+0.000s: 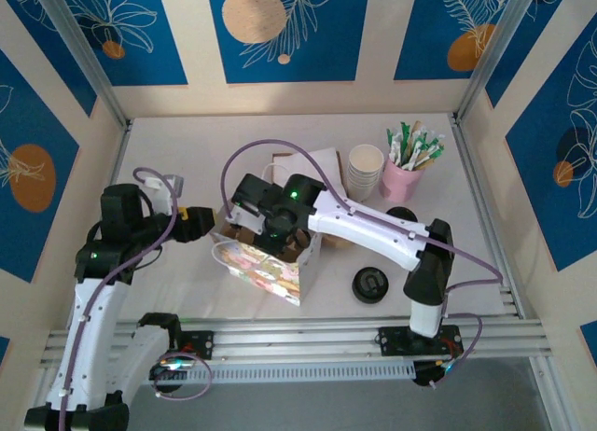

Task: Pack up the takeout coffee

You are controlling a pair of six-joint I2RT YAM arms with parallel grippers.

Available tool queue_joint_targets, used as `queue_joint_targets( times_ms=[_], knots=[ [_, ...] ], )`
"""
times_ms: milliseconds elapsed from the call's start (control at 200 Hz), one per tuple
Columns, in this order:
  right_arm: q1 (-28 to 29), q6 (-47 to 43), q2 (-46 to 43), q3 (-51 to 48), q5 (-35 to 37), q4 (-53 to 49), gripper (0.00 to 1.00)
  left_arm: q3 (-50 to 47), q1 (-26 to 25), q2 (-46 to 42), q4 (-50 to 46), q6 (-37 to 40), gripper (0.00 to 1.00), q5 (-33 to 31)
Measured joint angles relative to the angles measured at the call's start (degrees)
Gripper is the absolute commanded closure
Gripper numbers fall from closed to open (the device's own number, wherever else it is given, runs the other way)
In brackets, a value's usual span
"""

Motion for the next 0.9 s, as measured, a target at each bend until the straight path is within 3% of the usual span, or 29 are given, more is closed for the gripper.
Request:
queue_joint_targets(
  times_ms=[390,900],
  knots=[
    [-0.6,-0.3,1.9,-0.5,-2.3,-0.3,0.76,-0.4,0.0,-0.3,0.0,-0.4,0.30,0.2],
    [-1.5,-0.5,6.7,-4.2,-2.6,2.5,0.75,-0.2,0.0,-3.7,-0.1,-4.8,0.29,-7.3]
  ],
)
